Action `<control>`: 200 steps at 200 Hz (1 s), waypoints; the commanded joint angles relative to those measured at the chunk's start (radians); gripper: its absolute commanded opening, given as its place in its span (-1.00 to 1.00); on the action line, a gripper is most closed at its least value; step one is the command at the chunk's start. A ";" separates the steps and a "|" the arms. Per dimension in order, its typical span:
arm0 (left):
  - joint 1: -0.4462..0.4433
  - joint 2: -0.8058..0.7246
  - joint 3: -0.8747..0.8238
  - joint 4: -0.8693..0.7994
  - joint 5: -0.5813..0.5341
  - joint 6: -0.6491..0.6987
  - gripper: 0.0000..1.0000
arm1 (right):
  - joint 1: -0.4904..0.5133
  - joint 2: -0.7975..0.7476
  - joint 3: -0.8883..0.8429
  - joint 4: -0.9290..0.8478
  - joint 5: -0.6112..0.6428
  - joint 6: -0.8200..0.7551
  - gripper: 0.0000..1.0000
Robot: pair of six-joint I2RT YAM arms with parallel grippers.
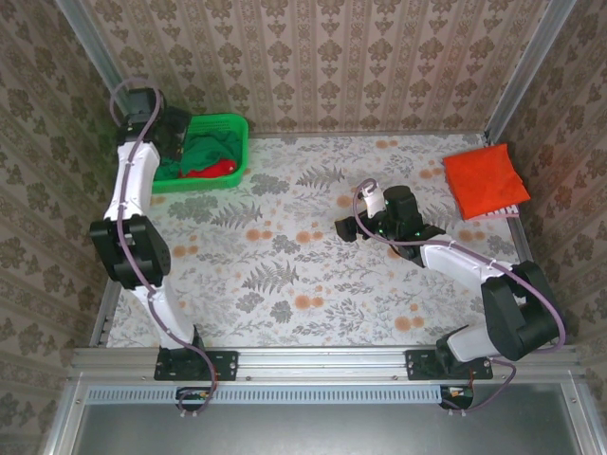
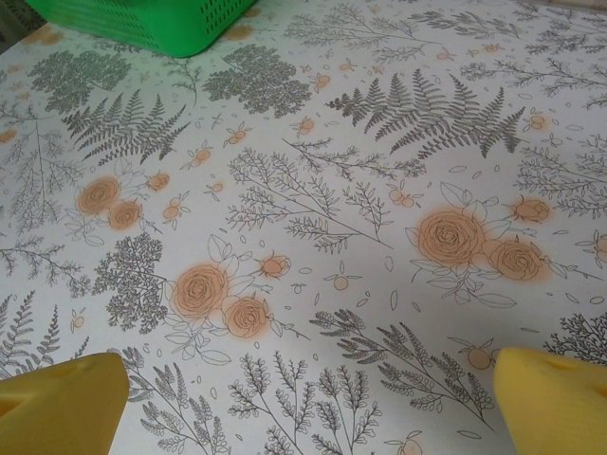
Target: Fold and stack the t-shirts
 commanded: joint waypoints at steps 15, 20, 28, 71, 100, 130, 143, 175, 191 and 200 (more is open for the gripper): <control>-0.009 0.011 -0.110 0.019 -0.018 -0.097 0.59 | 0.002 0.001 -0.003 0.020 0.000 0.000 1.00; -0.009 0.011 -0.115 0.020 -0.017 -0.105 0.59 | 0.002 0.003 -0.004 0.020 0.001 -0.001 1.00; -0.010 0.012 -0.123 0.022 -0.018 -0.113 0.59 | 0.002 0.005 -0.003 0.020 0.001 -0.004 1.00; -0.006 0.059 -0.089 0.022 -0.012 -0.116 0.27 | 0.002 0.015 0.002 0.026 -0.001 -0.007 1.00; 0.000 0.110 -0.010 0.003 0.014 -0.098 -0.30 | 0.003 0.022 0.007 0.022 0.003 -0.017 1.00; 0.004 0.135 0.018 0.011 0.032 -0.096 -0.93 | 0.002 0.032 0.013 0.019 0.002 -0.019 1.00; 0.005 0.135 0.031 0.016 0.042 -0.089 -1.00 | 0.003 0.036 0.016 0.014 -0.001 -0.019 1.00; 0.002 0.138 0.145 -0.007 0.043 -0.016 -1.00 | 0.003 0.037 0.025 0.008 -0.006 -0.022 1.00; 0.005 0.152 0.218 -0.004 0.062 0.007 -1.00 | 0.003 0.038 0.028 0.009 -0.011 -0.023 1.00; 0.008 0.165 0.270 -0.010 0.073 0.021 -1.00 | 0.003 0.038 0.029 0.010 -0.013 -0.021 1.00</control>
